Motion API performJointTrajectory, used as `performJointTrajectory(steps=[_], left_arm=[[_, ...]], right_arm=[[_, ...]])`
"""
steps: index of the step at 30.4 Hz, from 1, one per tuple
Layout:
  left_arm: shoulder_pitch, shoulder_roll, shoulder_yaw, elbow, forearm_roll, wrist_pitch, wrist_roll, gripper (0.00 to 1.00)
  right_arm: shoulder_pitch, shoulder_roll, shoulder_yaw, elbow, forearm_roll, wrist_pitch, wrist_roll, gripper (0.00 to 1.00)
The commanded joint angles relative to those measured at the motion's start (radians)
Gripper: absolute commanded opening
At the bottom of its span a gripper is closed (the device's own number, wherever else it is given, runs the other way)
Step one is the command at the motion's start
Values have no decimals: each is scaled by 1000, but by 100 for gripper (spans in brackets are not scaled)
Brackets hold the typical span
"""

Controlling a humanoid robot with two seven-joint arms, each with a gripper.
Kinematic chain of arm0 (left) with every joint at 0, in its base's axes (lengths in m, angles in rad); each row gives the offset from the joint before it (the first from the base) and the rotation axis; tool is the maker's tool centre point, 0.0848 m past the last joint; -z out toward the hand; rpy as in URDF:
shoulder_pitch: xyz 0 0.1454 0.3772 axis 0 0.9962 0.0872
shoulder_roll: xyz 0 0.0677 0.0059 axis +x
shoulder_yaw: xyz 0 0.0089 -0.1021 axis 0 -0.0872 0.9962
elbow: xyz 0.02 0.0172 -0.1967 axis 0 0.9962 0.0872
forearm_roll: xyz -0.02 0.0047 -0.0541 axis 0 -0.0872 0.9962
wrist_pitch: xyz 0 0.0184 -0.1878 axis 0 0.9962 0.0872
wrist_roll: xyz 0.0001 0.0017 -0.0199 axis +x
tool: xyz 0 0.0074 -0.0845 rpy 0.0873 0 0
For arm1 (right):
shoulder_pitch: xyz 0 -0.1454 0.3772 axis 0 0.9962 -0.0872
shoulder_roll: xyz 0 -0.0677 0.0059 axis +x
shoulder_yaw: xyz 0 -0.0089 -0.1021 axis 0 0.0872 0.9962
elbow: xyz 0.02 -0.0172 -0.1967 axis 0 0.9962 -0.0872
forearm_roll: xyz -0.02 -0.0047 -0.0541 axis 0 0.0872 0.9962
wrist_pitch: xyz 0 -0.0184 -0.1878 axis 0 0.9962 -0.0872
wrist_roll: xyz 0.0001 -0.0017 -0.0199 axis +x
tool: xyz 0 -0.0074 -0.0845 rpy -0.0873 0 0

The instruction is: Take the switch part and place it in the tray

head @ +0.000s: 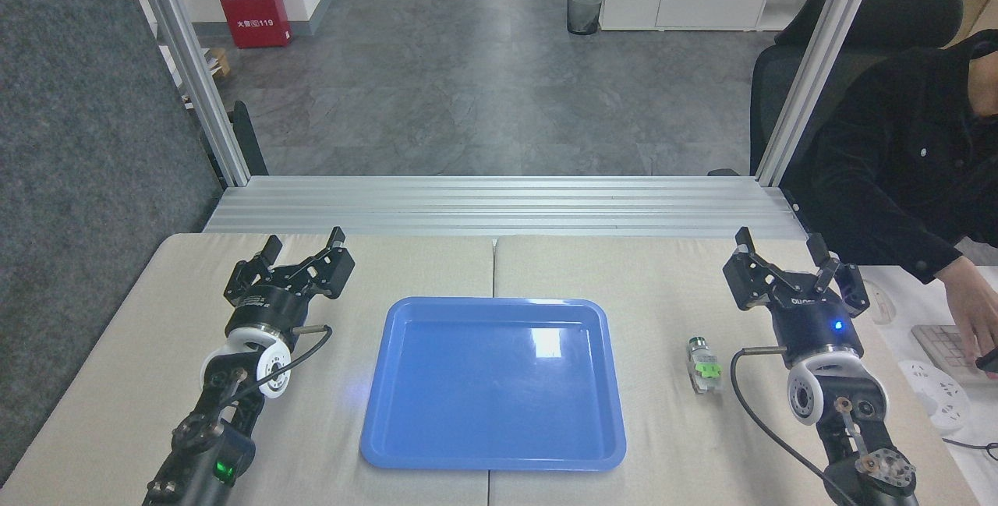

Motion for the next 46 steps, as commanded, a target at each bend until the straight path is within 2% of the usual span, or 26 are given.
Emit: performJointTrajectory(steps=[1, 46], left_arm=[[0, 0, 0, 0, 0, 0, 1, 100], [0, 0, 0, 0, 0, 0, 1, 100]], right_arm=[[0, -22, 10, 5, -2, -2, 1, 99], [1, -13, 15, 5, -1, -3, 1, 99]])
